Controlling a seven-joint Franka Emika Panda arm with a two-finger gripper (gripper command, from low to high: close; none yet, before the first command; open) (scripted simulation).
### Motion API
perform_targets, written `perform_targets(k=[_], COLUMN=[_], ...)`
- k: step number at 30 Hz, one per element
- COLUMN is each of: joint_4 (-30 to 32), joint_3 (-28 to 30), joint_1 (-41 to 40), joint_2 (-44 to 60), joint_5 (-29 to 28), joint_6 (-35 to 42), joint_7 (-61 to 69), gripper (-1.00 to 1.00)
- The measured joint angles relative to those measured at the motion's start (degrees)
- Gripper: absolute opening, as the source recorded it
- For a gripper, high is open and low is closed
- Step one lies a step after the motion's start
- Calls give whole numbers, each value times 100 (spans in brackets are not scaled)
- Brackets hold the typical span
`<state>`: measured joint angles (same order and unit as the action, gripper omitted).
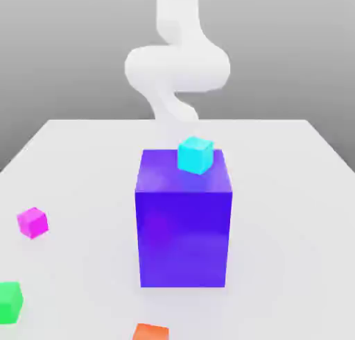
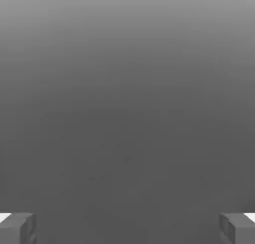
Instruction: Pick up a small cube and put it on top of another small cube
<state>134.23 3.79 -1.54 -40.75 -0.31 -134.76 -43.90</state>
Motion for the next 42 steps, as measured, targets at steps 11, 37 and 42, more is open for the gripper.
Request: perform_targets(k=[11, 37, 42], joint_4=[1099, 1790, 1979], joint_3=[1811, 1037, 1900], joint_1=[-777, -3636, -2966], joint_2=[2267, 6151, 5552], joint_5=[147, 3309, 2417], joint_6=[-1350, -3606, -3203], joint_7=[1083, 4442, 3757], gripper=[0, -100, -100])
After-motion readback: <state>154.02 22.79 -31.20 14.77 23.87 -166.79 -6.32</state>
